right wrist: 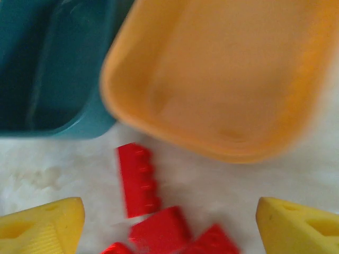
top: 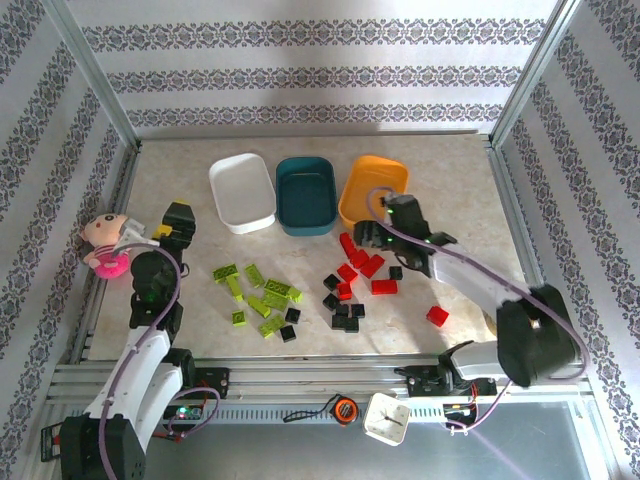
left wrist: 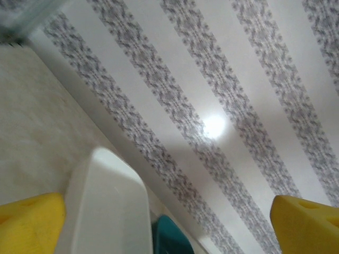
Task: Sort the legos into containers by color
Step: Pick up the lego from the center of the table.
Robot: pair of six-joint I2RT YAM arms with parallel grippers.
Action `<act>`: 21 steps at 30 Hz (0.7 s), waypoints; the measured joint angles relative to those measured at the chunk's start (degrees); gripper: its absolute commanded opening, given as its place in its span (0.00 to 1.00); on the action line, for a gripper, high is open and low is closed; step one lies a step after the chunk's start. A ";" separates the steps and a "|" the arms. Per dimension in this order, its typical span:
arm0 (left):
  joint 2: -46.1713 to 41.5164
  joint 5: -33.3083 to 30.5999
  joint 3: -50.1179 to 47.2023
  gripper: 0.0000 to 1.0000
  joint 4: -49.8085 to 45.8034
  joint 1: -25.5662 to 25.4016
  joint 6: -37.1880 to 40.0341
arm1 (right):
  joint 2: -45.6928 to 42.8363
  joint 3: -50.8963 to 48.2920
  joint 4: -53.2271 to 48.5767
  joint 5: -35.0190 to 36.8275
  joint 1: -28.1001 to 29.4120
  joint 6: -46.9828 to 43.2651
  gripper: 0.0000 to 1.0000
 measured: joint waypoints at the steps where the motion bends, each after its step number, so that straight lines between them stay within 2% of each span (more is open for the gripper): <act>1: 0.76 2.51 1.36 0.97 -0.90 0.00 0.02 | 2.67 2.08 -0.63 -0.70 1.42 -0.92 0.72; 5: 3.58 10.64 5.46 0.97 -6.67 0.00 0.79 | 11.54 8.68 -2.97 -1.92 5.09 -3.41 0.62; 10: 5.86 17.29 7.41 0.96 -15.23 0.00 2.67 | 16.92 12.28 -6.12 0.11 7.19 -4.42 0.57; 18: 6.69 21.09 7.43 0.95 -22.60 -0.04 4.79 | 22.21 15.76 -9.25 5.05 7.93 -5.11 0.48; 21: 6.75 21.55 7.69 0.95 -24.26 -0.13 5.70 | 24.55 17.29 -9.68 6.12 7.93 -5.31 0.41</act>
